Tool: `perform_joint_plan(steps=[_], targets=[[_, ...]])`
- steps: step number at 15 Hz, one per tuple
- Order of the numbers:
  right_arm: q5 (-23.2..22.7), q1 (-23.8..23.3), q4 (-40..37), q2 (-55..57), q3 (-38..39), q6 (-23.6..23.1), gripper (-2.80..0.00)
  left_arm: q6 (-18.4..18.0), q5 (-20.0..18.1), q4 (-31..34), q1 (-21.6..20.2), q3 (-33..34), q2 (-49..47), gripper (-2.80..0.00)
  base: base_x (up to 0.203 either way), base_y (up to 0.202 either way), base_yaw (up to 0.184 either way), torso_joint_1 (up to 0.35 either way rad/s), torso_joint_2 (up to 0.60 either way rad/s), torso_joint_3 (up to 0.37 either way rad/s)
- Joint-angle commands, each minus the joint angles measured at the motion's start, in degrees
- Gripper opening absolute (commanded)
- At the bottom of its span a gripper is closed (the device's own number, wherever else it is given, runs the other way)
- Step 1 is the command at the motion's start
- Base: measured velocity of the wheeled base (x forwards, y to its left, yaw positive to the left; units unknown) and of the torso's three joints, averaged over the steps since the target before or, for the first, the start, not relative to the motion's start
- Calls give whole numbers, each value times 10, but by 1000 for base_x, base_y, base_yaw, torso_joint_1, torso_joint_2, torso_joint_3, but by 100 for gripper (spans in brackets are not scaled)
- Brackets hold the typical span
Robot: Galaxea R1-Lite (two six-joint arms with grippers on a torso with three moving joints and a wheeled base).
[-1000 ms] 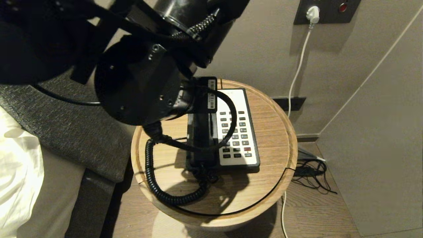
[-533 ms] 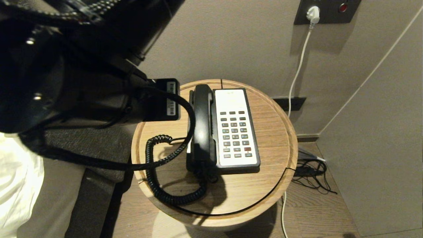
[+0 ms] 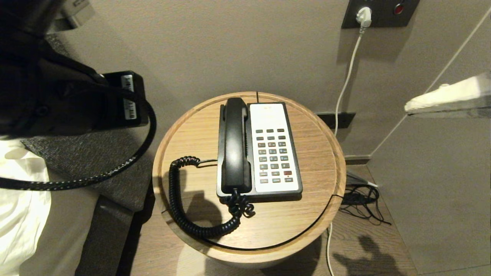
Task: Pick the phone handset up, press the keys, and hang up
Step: End the call using the dial pad
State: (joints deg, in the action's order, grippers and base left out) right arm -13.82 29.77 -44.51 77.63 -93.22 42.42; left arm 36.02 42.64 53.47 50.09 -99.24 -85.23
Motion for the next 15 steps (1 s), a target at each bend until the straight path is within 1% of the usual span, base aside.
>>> perform_joint_plan(steps=[1,5,8,11,13,15], targets=[[2,27,-5,81,-35,3,-280,2,2,1,-13,20,26,-280,0,0,0,0,0,0],[3,59,-8,124,-42,2,-280,0,1,2,-47,46,62,-280,0,0,0,0,0,0],[3,88,-32,138,-35,0,-280,0,-16,2,-71,54,88,-280,0,0,0,0,0,0],[1,119,-35,151,-11,0,-280,0,-19,2,-90,70,93,-280,0,0,0,0,0,0],[1,122,-34,165,-9,-1,-280,-9,-19,2,-95,71,100,-280,0,0,0,0,0,0],[3,121,-30,185,-13,-6,-280,-10,-19,2,-96,76,102,-280,0,0,0,0,0,0]])
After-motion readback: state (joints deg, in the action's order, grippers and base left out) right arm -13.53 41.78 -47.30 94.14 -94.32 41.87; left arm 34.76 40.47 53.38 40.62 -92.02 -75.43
